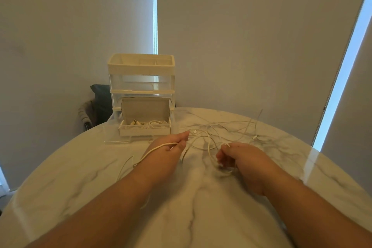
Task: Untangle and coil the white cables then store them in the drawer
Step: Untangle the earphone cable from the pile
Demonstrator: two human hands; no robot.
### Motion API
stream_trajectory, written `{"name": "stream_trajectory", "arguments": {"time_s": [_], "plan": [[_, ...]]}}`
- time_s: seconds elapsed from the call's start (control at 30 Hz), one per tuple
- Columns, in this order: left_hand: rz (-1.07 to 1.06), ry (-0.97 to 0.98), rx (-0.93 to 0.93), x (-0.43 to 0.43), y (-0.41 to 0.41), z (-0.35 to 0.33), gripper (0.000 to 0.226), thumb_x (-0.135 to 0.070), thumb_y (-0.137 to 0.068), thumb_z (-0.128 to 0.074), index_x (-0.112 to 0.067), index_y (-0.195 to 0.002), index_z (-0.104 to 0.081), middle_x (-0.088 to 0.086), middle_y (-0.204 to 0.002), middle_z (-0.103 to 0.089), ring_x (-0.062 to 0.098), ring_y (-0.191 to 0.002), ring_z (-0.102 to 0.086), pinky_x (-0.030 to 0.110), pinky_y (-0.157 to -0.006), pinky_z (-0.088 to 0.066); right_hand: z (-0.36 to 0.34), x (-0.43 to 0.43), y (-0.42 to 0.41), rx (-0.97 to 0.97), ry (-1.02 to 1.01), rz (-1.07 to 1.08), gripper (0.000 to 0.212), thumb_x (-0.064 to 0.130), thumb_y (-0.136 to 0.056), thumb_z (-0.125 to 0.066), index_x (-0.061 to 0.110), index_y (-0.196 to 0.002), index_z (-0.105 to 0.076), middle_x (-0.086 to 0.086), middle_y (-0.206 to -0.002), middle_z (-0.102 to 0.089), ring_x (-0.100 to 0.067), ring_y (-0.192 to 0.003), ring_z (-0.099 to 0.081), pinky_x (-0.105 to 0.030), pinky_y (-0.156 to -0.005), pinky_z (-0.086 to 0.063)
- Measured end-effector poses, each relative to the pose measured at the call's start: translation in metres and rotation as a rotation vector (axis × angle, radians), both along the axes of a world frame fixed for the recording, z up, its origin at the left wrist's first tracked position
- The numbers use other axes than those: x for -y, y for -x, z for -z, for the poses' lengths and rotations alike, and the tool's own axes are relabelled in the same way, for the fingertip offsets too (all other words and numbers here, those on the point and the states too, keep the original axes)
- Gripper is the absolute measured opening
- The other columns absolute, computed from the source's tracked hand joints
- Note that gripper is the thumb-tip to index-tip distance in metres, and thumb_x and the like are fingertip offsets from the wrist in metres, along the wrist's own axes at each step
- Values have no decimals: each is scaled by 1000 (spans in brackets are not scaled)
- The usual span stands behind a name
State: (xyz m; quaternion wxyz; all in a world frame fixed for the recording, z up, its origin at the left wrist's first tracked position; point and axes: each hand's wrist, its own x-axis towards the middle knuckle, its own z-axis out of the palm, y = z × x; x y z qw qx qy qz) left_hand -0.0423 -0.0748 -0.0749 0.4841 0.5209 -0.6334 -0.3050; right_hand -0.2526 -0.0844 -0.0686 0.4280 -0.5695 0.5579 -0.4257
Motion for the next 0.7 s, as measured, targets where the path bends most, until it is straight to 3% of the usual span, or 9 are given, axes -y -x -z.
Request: {"name": "stream_trajectory", "arguments": {"time_s": [0.13, 0.2, 0.3, 0.43, 0.53, 0.63, 0.7], "plan": [[-36, -11, -33, -1, 0, 0, 31, -36, -100, -51, -49, -127, -58, -28, -117, -61, -9, -111, -54, 32, -102, -48, -2, 4, -1, 42, 54, 74, 32, 22, -102, -52, 10, -79, -70, -7, -84, -69, -18, -78, -61, -27, -67, -49], [-61, 8, -98, -2, 3, -1, 30, -34, -101, -50, -48, -125, -60, -24, -118, -63, -3, -111, -57, 31, -98, -50, -6, 5, -2, 170, 65, 108, 33, 22, -104, -48, 8, -81, -67, -7, -78, -68, -17, -73, -62, -33, -67, -49], [-70, 7, -321, -4, 7, -5, 29, -23, -103, -48, -41, -116, -66, -14, -111, -70, 3, -102, -64, 28, -83, -56, -9, 5, -3, 524, 15, 58, 37, 27, -106, -43, 9, -77, -58, -7, -63, -58, -21, -62, -59, -40, -68, -47], [3, -48, -707, -10, 8, -19, 28, -14, -103, -46, -23, -110, -72, -2, -104, -75, 13, -91, -68, 29, -75, -53, -13, 1, -5, 815, -112, -97, 42, 35, -103, -42, 14, -68, -50, -5, -60, -38, -19, -51, -40, -31, -52, -37], [98, -72, -877, -17, 2, -29, 25, -9, -95, -46, -4, -90, -70, 8, -75, -67, 18, -68, -59, 31, -63, -43, -16, -5, -2, 689, -195, -285, 35, 34, -94, -49, 15, -64, -50, -2, -57, -31, -15, -46, -28, -22, -42, -26], [21, -208, -529, -17, 1, -24, 23, -3, -89, -44, -3, -77, -63, 6, -60, -56, 17, -56, -50, 28, -52, -39, -12, -10, -3, 306, -298, -294, 32, 30, -95, -52, 16, -67, -55, -2, -56, -35, -13, -45, -29, -20, -43, -21], [13, -340, -348, -13, 6, -14, 25, -2, -94, -45, -2, -84, -68, 8, -67, -62, 17, -55, -58, 27, -50, -45, -7, -7, -3, 184, -347, -179, 32, 34, -98, -52, 17, -71, -55, 0, -55, -35, -13, -44, -30, -21, -46, -21]]}}
